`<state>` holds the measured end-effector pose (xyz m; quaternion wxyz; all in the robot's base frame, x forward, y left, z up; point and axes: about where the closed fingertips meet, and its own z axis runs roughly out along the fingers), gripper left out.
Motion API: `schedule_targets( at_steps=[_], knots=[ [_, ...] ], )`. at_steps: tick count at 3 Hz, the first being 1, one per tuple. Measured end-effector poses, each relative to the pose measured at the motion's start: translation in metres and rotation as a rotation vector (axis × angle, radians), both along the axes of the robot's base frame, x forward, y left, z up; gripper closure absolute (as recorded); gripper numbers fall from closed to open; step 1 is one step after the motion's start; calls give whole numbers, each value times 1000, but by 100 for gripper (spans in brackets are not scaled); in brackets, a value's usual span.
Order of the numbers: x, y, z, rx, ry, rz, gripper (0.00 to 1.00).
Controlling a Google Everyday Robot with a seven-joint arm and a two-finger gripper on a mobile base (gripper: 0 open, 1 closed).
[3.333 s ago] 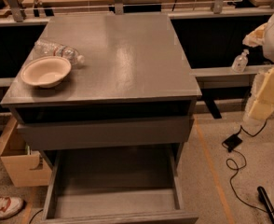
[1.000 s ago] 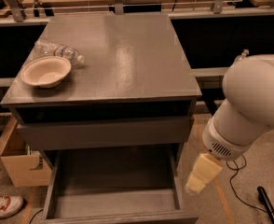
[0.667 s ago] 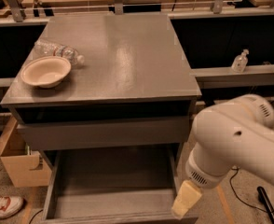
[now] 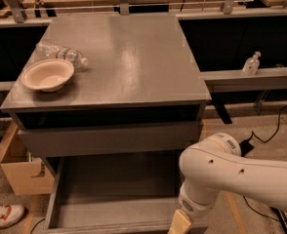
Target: Close middle drawer
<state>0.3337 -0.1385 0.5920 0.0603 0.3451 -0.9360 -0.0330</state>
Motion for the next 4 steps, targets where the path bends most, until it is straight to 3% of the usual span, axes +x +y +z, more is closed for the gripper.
schedule_targets(
  at_steps=[1,3,4],
  knots=[
    [-8,6,-33,7,50,-53,40],
    [-9,5,-34,6,51,-59,86],
    [-10,-2,-65,-19,83,-97,100]
  ],
)
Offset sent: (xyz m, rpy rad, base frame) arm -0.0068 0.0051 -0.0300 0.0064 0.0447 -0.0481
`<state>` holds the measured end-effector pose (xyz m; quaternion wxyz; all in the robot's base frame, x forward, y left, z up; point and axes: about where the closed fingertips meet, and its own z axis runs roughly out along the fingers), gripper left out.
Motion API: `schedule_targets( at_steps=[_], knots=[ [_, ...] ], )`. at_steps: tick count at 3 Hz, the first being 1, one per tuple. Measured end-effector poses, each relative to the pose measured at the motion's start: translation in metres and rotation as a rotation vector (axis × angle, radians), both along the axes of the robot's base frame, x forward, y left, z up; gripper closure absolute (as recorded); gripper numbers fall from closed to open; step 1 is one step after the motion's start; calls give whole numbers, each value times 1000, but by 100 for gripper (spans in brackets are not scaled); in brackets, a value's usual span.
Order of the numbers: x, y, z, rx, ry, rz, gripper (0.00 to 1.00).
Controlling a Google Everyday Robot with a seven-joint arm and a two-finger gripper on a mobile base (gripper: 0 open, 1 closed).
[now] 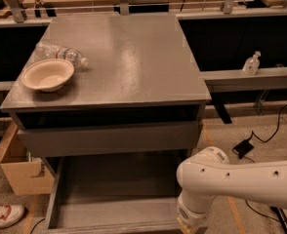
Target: Close middle drawer
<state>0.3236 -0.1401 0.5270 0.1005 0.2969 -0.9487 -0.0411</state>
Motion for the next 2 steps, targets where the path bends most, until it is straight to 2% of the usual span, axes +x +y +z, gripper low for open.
schedule_targets(
  at_steps=[1,2],
  knots=[
    [-2,-11,-48,-21,33,-53,100],
    [-3,-18,-86,-32,44,-84,100]
  ],
)
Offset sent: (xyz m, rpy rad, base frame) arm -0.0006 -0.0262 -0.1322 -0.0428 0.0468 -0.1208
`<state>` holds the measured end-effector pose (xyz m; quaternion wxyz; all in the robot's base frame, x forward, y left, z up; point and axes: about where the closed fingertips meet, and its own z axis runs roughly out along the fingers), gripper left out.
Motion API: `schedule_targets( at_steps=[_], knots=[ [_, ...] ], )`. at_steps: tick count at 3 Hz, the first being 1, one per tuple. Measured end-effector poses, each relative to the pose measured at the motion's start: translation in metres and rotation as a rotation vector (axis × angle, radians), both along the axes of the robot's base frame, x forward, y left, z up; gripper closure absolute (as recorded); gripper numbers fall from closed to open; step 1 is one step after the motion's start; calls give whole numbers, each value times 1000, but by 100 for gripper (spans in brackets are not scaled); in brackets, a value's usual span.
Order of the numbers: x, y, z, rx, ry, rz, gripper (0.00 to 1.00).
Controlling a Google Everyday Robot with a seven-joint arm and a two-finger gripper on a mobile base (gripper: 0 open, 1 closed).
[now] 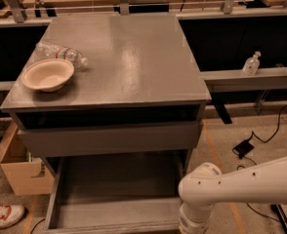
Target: Close middle drawer
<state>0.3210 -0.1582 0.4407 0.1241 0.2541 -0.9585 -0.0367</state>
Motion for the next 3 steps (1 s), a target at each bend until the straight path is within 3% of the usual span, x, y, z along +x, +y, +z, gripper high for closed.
schedule_targets(
  at_steps=[1,2,3],
  knots=[
    [0,-5,-17,-7,3,-15,100],
    [0,-5,-10,-7,3,-15,100],
    [4,-2,-16,27,-42,-34,100]
  ],
)
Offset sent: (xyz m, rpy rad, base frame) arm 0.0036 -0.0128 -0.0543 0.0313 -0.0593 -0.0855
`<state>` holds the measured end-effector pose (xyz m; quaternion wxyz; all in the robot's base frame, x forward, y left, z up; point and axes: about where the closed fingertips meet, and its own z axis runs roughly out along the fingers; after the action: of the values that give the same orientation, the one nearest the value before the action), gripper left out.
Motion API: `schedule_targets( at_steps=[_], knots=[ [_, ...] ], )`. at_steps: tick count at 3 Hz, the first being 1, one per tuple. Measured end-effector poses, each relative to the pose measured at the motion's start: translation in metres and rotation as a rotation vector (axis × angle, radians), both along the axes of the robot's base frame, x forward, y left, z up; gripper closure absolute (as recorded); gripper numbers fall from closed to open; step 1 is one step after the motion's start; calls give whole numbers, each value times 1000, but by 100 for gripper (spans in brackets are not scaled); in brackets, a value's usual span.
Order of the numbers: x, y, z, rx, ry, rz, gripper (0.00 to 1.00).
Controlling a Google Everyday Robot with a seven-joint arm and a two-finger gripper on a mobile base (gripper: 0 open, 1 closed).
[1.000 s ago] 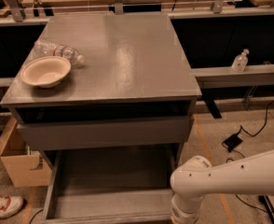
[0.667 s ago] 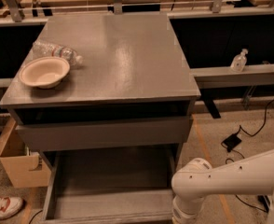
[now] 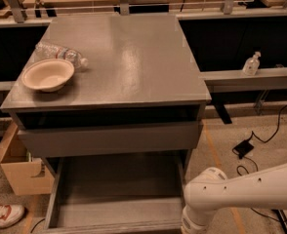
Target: Close middle drawer
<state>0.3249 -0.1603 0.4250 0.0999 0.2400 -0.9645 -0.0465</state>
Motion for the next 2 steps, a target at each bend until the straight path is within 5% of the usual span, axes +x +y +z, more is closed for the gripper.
schedule_targets(
  at_steps=[1,2],
  knots=[
    [0,0,6,2,-3,-1,100],
    [18,18,4,107,-121,-10,100]
  ],
)
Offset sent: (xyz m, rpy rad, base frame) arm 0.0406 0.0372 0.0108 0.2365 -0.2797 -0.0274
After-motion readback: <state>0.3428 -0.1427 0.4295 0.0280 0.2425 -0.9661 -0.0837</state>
